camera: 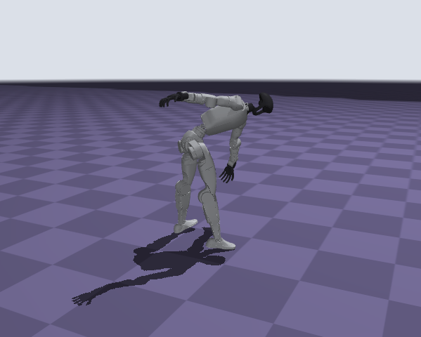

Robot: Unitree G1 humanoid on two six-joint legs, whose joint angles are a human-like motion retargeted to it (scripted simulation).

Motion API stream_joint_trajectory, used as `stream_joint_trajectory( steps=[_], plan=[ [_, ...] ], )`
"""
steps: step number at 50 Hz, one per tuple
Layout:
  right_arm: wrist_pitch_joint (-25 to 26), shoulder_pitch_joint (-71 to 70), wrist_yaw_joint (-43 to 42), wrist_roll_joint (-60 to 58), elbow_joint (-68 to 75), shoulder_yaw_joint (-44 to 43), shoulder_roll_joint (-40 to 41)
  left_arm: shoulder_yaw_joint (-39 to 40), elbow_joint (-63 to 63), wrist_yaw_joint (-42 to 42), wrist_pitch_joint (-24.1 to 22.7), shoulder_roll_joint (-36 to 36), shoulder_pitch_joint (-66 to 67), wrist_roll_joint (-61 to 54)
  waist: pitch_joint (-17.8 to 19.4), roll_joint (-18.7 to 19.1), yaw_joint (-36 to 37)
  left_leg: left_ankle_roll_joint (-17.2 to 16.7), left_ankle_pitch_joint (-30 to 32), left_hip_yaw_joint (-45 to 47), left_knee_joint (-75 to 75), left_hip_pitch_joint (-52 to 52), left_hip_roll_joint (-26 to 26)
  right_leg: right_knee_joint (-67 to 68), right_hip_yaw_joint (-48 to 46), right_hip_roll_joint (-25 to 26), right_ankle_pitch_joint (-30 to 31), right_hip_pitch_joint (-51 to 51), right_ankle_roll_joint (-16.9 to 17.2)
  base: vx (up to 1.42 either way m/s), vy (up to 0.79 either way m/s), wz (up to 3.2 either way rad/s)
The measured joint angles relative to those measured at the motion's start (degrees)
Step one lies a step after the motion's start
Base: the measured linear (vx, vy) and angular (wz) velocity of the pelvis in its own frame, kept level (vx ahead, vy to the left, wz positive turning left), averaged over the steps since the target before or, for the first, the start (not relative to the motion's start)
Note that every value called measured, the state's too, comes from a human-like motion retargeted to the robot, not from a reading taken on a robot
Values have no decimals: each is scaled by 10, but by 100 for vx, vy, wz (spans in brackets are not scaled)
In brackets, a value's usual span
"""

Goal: In place motions

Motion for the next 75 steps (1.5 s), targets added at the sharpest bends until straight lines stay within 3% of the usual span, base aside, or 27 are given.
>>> stream_joint_trajectory(
  steps=[3, 7, 13, 20, 25, 31, 38, 45, 50, 52, 57, 60, 62, 67, 73, 75],
  plan=[
    [5, -51, 27, 90, 23, 52, 17, -6, 21, -8, -8, -27, -32, -26, 0, -20, -93, 0, 2, 28, 1, -34, -12, -5, 36, -3, 14, -56, 1, 62, 54, -61],
    [-8, -71, 11, 199, 48, 99, 27, -12, 30, -51, -2, -93, -111, 1, 0, -29, -143, 0, -4, 58, -4, -65, -29, -11, 76, 1, 28, -118, -2, 62, 26, -59],
    [-26, -33, -75, 230, 55, 98, 11, -32, 6, -91, -25, -205, -176, 69, 0, -16, -131, 0, -11, 89, -7, -93, -36, -14, 87, 6, 34, -166, -2, 33, -12, -20],
    [-86, -51, -240, 227, 38, 70, -59, 17, 10, -125, -39, -240, -84, -75, 0, 27, -86, 0, -7, 96, -7, -88, -25, -13, 74, 10, 28, -158, 4, 3, -5, -3],
    [-85, -103, -259, 127, -24, 76, -124, 62, 17, -145, -28, -245, 77, -172, 0, 83, -26, 0, -2, 78, -3, -69, -23, -11, 49, -1, 19, -120, 2, -22, 15, 39],
    [15, -197, -161, -43, -107, 162, -197, 90, 34, -136, -20, -258, 317, -159, 0, 152, 75, 0, 0, 31, 2, -34, -26, -7, 3, -24, -6, -44, -6, -48, 5, 75],
    [87, -245, -198, -279, -183, 260, -264, 123, 88, -116, 2, -250, 494, -169, 0, 260, 251, 1, 23, -62, 7, -9, -49, -2, -71, -69, -42, 64, -19, -70, 3, 127],
    [161, -258, -187, -359, -196, 293, -303, 135, 88, -81, -2, -262, 534, -188, 0, 368, 468, 0, 64, -162, 9, -44, -105, -11, -179, -134, -52, 131, -13, -72, -3, 163],
    [192, -295, -186, -351, -195, 279, -286, 148, 110, -114, 47, -271, 499, -99, 0, 368, 660, 0, 90, -181, -5, -89, -158, -25, -211, -181, -28, 110, -4, -77, -25, 119],
    [203, -324, -164, -339, -184, 285, -283, 131, 123, -88, 46, -275, 475, -104, 0, 368, 734, 0, 100, -191, -10, -113, -168, -27, -220, -187, -19, 91, -6, -48, -67, 77],
    [256, -447, -37, -313, -167, 342, -262, 62, 148, -16, -4, -298, 386, -204, 0, 368, 893, 0, 114, -213, -15, -176, -176, -24, -245, -192, -16, 47, 1, -28, -64, 60],
    [265, -519, 7, -341, -209, 396, -213, 11, 148, 5, -57, -314, 348, -249, 0, 368, 940, 0, 117, -225, -17, -198, -173, -22, -266, -188, -22, 41, 4, -1, -49, 36],
    [259, -552, 60, -397, -236, 427, -167, -17, 147, 24, -80, -329, 340, -245, 0, 368, 938, 0, 116, -229, -15, -200, -172, -18, -273, -187, -26, 43, 5, 6, -10, 17],
    [237, -567, 89, -413, -272, 463, -66, -49, 129, 24, -58, -364, 325, -205, 0, 368, 903, 0, 110, -236, -9, -169, -161, -5, -285, -181, -37, 77, 2, 11, 5, -10],
    [226, -450, 58, -358, -361, 392, 35, -81, 93, -3, -35, -391, 305, -224, 0, 366, 831, 0, 88, -238, -1, -68, -127, 15, -292, -156, -76, 170, -10, 20, 5, -48],
    [228, -399, 63, -364, -380, 374, 62, -98, 81, -32, -16, -391, 307, -192, 0, 340, 799, 2, 77, -238, 2, -28, -112, 23, -283, -145, -93, 199, -12, 29, -5, -83]
  ],
)
